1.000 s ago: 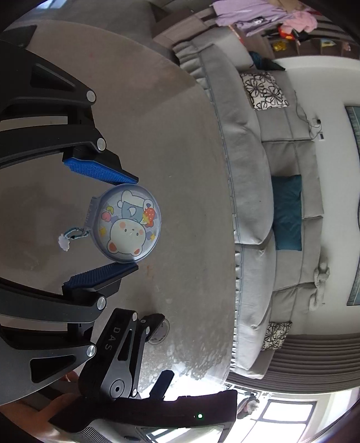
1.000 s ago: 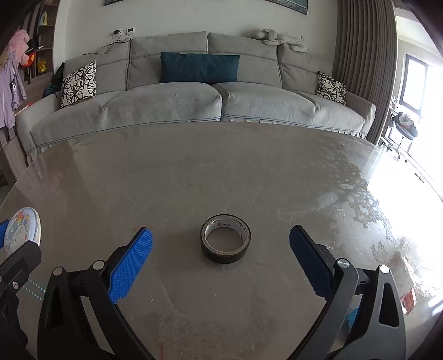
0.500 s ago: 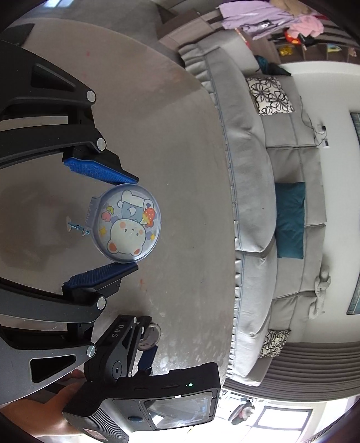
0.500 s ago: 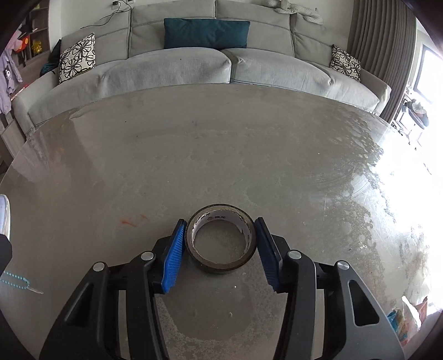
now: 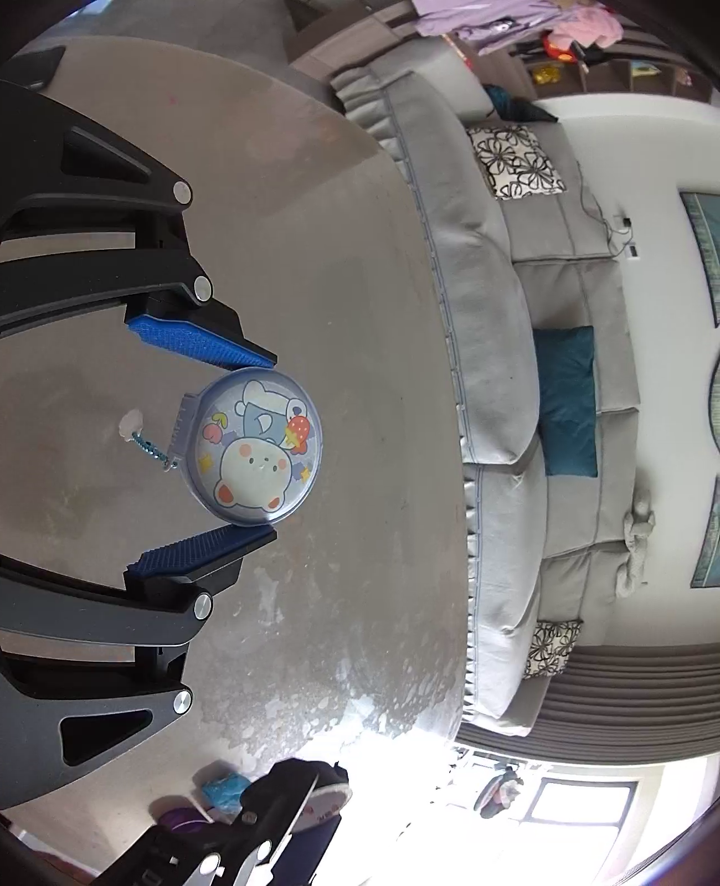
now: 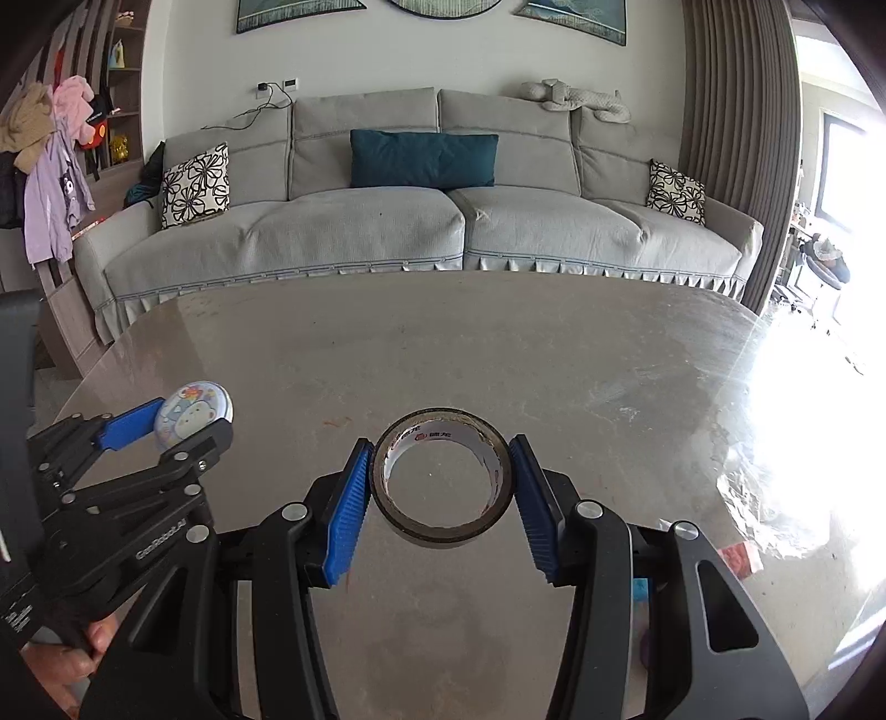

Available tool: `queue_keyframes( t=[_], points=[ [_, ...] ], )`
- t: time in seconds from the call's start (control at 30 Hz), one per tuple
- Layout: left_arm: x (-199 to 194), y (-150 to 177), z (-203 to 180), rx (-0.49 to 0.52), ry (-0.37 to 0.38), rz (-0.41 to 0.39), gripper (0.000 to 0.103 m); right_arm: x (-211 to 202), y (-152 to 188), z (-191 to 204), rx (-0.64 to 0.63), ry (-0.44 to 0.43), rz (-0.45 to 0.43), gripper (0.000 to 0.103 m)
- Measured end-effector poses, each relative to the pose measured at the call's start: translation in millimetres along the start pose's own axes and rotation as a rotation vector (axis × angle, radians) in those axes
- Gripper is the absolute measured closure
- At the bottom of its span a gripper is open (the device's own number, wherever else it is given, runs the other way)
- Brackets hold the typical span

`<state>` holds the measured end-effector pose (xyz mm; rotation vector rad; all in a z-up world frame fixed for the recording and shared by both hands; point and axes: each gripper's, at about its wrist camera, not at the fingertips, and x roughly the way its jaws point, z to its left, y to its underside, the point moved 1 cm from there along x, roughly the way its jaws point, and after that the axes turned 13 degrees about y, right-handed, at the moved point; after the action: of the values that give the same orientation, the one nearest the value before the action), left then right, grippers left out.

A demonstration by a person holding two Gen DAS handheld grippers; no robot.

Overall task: Collect trash
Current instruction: 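Carry the tin with the left tool while the right tool carries the tape roll to the bin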

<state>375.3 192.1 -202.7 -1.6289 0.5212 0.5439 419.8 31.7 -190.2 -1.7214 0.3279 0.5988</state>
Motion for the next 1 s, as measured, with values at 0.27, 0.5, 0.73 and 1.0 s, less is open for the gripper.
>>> queue_keyframes(
  t=[0.27, 0.5, 0.73, 1.0],
  points=[
    [-34.6, 31.1, -74.2, 0.115, 0.220, 0.039, 0.047, -105.0, 64.7, -64.5, 0.068, 0.093, -0.034, 0.052],
    [-83.3, 94.6, -174.6, 0.363, 0.440, 0.090, 0.047, -177.4, 156.7, -119.7, 0.167, 0.290, 0.038, 0.052],
    [-101.4, 190.4, -265.4, 0.582, 0.673, 0.284, 0.047, -217.0, 248.5, -159.5, 0.313, 0.430, 0.179, 0.052],
    [-110.5, 273.1, -322.1, 0.843, 0.736, 0.333, 0.047, -236.4, 306.6, -193.0, 0.441, 0.508, 0.214, 0.052]
  ],
)
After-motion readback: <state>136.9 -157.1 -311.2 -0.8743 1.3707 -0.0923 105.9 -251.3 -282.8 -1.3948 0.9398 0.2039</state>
